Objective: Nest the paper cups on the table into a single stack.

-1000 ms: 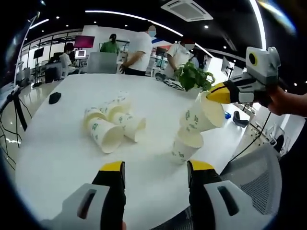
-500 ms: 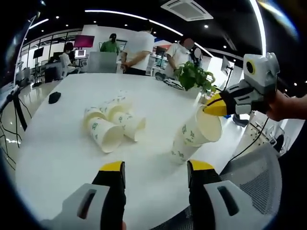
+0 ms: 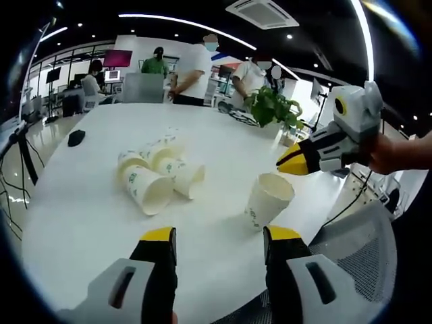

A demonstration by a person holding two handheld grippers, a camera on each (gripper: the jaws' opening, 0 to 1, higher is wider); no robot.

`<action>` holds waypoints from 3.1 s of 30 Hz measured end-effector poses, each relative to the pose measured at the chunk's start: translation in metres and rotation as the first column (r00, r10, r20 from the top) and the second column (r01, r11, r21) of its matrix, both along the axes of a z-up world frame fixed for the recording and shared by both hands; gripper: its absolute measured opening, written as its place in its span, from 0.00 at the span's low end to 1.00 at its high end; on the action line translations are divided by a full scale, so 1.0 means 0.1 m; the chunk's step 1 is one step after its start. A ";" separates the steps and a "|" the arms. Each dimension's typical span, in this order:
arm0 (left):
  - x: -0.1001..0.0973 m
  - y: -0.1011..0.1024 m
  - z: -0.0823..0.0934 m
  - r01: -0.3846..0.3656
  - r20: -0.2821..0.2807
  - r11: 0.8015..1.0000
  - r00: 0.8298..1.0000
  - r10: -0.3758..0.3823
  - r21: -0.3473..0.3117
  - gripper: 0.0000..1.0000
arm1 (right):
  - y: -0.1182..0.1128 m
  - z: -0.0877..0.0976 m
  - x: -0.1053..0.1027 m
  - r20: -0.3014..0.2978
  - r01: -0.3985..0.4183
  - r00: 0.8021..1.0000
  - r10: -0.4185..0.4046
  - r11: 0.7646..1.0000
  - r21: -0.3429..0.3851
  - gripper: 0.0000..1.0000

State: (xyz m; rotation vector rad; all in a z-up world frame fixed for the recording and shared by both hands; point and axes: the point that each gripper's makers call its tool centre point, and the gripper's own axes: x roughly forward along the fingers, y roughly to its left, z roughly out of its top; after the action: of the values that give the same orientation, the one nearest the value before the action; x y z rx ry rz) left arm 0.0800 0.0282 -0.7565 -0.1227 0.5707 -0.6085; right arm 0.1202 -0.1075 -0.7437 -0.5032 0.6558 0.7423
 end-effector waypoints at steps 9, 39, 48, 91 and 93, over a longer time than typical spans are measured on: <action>0.00 0.00 0.00 0.001 -0.001 1.000 1.000 -0.001 0.000 0.51 | -0.06 -0.06 -0.02 -0.026 0.017 1.000 -0.017 1.000 -0.011 0.03; 0.00 0.00 0.01 -0.004 -0.005 1.000 1.000 0.004 -0.003 0.50 | -0.17 -0.49 0.05 -0.263 0.207 0.945 -0.192 0.978 0.030 0.01; 0.00 0.00 0.01 -0.006 -0.007 1.000 1.000 0.006 -0.007 0.50 | -0.17 -0.48 0.19 -0.253 0.235 0.943 -0.218 0.971 0.037 0.00; 0.02 0.02 0.02 -0.021 -0.006 1.000 1.000 0.021 0.004 0.51 | 0.26 -0.17 0.73 -0.089 0.063 0.995 -0.050 0.986 0.154 0.20; 0.02 0.03 0.01 -0.022 -0.007 1.000 1.000 0.022 0.004 0.51 | 0.29 -0.20 0.76 -0.091 0.057 0.995 -0.044 0.988 0.146 0.20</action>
State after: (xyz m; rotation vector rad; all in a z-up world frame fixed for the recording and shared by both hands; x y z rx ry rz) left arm 0.0819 0.0311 -0.7552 -0.1276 0.5766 -0.5857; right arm 0.1959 -0.0786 -0.7636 -0.3181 0.6872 0.7622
